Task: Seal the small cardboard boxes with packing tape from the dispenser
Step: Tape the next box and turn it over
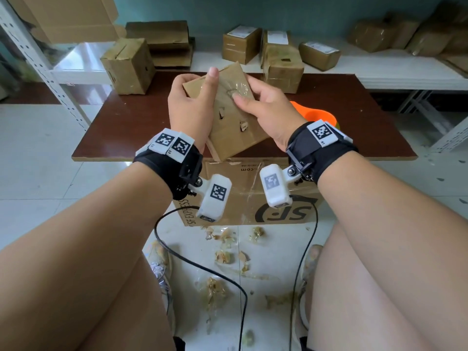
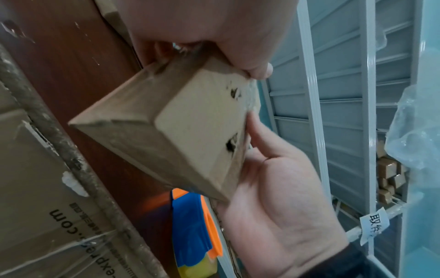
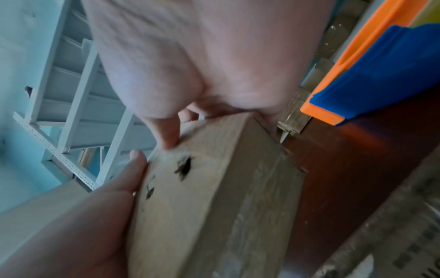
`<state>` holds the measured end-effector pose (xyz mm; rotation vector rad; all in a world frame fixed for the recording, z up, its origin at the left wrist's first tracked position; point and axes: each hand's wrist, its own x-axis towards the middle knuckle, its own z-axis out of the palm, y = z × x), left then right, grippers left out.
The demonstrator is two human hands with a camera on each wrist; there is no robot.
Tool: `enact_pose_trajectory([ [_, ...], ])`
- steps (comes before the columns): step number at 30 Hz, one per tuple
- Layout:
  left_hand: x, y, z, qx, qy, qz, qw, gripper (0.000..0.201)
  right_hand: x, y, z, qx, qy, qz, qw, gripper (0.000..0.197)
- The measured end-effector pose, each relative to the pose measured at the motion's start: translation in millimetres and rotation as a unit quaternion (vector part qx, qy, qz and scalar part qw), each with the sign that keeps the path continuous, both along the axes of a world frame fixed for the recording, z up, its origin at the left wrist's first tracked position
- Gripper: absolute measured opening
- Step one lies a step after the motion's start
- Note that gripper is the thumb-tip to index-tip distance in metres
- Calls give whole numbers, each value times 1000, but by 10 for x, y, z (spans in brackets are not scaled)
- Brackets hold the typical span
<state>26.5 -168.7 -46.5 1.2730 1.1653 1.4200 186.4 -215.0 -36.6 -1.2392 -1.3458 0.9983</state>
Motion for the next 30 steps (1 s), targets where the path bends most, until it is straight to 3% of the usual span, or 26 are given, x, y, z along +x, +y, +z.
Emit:
enact_pose_trajectory([
  [2, 23, -11, 7, 7, 17, 8, 1000, 49, -49, 9, -16, 13, 18, -36, 999, 36],
  [7, 82, -46, 3, 38, 37, -22, 998, 56, -18, 98, -68, 20, 18, -138, 990, 38],
  [13, 95, -28, -3, 31, 34, -46, 998, 49, -8, 74, -32, 12, 34, -130, 991, 31],
  [17, 71, 7, 13, 29, 55, -75, 995, 25, 49, 63, -48, 38, 2, -124, 992, 35],
  [21, 59, 35, 15, 18, 78, -89, 993, 24, 68, 91, -68, -4, 10, -163, 987, 35],
  [25, 57, 0, 25, 17, 74, -81, 994, 24, 3, 8, -15, 9, 13, -136, 991, 23],
  [30, 64, -53, 51, 20, 75, -74, 994, 35, 6, 42, -24, -44, 70, -166, 983, 42],
])
